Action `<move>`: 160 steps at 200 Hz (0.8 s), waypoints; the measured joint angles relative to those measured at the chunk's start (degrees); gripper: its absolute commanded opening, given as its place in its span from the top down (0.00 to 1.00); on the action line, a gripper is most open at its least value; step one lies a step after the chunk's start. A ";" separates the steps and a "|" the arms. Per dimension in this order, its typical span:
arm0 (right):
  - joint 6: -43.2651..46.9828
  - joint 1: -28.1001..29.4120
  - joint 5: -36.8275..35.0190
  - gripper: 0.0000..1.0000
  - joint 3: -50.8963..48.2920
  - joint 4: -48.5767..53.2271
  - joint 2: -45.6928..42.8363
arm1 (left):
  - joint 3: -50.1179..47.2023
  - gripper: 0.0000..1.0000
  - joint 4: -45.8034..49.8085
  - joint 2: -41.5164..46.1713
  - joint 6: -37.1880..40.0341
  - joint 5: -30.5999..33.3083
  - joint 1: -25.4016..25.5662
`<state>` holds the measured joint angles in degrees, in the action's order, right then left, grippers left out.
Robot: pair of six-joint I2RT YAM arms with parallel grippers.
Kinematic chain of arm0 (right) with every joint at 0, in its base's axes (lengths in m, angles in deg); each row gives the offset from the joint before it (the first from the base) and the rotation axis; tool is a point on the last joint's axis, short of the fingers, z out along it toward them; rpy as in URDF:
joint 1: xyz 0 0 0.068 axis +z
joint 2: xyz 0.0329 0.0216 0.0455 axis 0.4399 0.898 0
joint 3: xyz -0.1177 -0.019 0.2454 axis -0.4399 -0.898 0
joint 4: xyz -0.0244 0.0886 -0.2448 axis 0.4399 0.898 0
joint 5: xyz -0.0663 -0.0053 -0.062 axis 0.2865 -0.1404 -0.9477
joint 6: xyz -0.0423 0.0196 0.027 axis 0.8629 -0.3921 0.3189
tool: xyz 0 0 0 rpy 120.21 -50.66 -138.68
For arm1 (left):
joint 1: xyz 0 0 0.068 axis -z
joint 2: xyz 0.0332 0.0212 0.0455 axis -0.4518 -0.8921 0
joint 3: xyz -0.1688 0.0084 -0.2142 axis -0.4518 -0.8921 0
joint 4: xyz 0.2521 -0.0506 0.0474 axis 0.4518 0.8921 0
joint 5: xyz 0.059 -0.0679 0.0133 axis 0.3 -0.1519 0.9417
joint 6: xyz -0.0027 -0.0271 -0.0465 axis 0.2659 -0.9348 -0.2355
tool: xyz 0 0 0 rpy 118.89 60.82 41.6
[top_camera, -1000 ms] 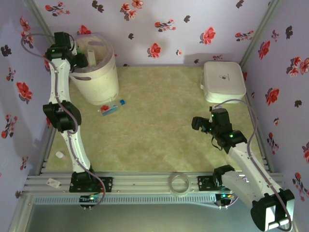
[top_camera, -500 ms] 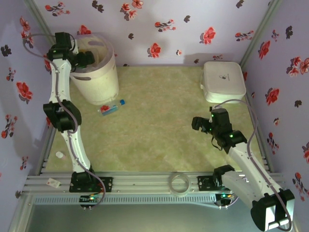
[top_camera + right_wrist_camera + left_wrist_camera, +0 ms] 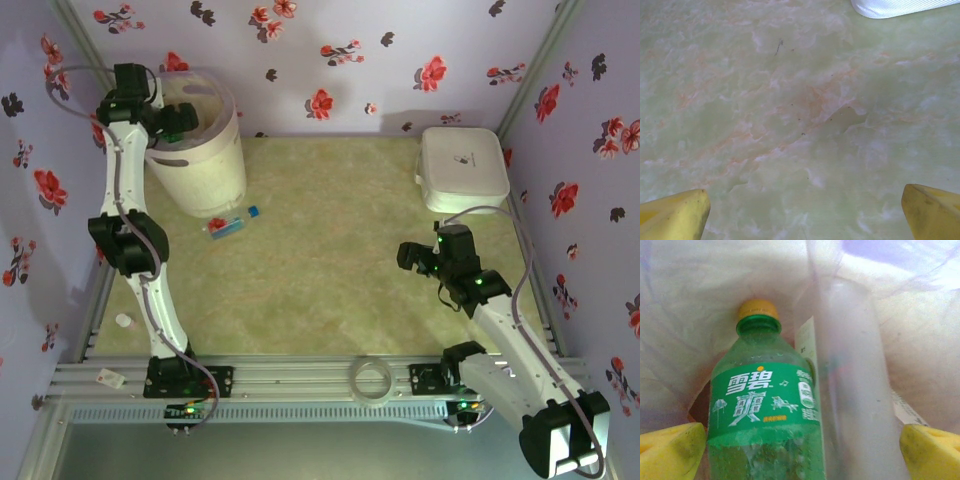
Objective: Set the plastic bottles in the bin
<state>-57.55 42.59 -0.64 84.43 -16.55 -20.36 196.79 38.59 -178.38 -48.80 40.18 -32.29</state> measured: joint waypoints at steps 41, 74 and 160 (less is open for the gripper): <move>0.00 -0.02 0.00 0.01 -0.02 0.00 -0.02 | 3.30 0.01 0.13 3.34 0.00 0.48 0.09; 0.00 -0.02 0.00 0.01 -0.15 -0.04 -0.02 | 3.37 0.01 -0.09 7.80 -0.02 1.05 0.09; 0.00 0.00 -0.02 0.01 -1.14 -0.81 0.04 | -23.56 0.05 -8.52 35.43 -1.40 9.22 5.73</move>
<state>-57.55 42.59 -0.66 83.29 -17.36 -20.32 173.23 30.07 -142.95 -50.20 49.41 -26.56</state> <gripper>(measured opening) 0.992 0.968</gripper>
